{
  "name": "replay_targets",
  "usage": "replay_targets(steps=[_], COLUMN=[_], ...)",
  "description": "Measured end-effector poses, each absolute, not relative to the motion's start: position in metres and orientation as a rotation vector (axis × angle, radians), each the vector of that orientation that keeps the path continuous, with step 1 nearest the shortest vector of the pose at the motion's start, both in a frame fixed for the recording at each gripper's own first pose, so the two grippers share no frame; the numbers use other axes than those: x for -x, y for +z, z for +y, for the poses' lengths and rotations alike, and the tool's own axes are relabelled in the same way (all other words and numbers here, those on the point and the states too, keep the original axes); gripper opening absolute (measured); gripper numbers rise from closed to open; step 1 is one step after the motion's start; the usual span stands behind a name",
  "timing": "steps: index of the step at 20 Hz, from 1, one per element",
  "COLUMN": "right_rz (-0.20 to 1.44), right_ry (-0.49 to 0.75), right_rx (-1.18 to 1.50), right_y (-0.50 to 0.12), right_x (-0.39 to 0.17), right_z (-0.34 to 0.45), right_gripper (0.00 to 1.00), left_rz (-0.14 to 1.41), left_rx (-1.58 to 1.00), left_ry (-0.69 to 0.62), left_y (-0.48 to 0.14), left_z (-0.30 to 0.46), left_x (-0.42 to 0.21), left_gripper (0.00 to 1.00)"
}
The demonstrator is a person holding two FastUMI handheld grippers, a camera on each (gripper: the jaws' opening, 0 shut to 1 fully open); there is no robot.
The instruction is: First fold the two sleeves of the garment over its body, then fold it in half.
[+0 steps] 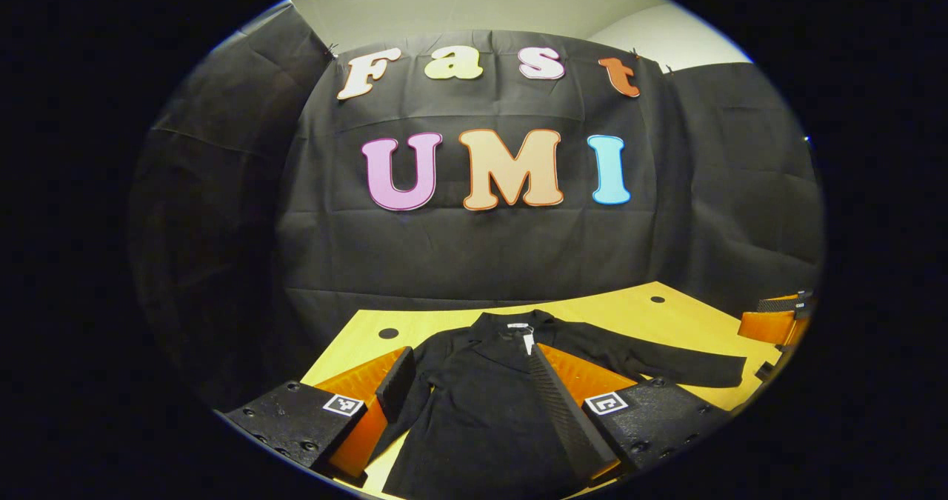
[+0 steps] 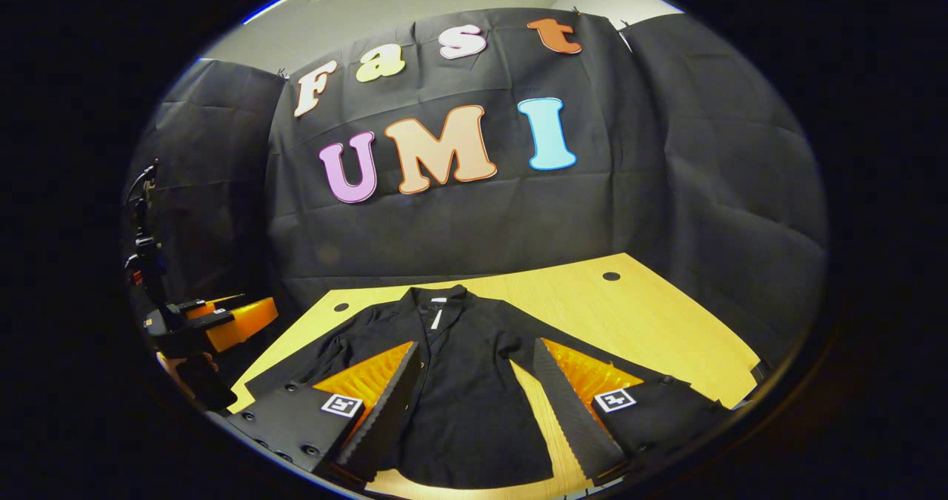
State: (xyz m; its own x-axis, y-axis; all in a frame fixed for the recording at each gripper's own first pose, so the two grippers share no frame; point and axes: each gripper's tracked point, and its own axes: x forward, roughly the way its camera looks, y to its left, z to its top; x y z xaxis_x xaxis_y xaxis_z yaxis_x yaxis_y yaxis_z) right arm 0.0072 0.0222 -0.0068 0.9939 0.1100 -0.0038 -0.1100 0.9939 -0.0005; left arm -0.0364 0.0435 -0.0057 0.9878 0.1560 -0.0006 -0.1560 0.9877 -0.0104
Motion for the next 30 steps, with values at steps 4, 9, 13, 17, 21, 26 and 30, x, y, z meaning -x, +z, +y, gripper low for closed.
replay_targets(steps=[4, 9, 13, 17, 21, 26, 30], right_rz=[-0.002, 0.005, 0.003, -0.002, 0.003, 0.002, 0.007], right_ry=[0.124, 0.135, 0.125, 0.124, 0.123, 0.115, 0.115], right_rx=[0.007, 0.021, 0.022, 0.043, 0.042, 0.024, 0.021], right_y=[-0.0045, -0.0051, -0.0041, -0.0027, -0.0049, -0.005, -0.0066], right_x=[-0.0123, -0.0132, -0.0135, -0.014, -0.0141, -0.0136, -0.0131], right_z=[0.0288, 0.0319, 0.0282, 0.0294, 0.0275, 0.0232, 0.0229], right_gripper=[0.97, 0.97, 0.97, 0.97, 0.93, 0.97, 0.97], left_rz=[-0.005, -0.012, -0.012, -0.007, -0.005, 0.004, 0.007], left_rx=[0.015, 0.005, 0.0, 0.007, 0.005, 0.007, 0.01], left_ry=[0.16, 0.155, 0.146, 0.14, 0.141, 0.147, 0.152], left_y=[-0.0028, 0.0006, 0.0018, 0.0004, 0.0002, -0.0028, -0.0054], left_z=[0.0437, 0.0426, 0.0405, 0.0385, 0.0389, 0.0408, 0.0411], left_x=[0.0363, 0.0325, 0.0297, 0.0276, 0.0278, 0.0297, 0.0317], left_gripper=[0.92, 0.92, 0.92, 0.92, 0.92, 0.92, 0.92])
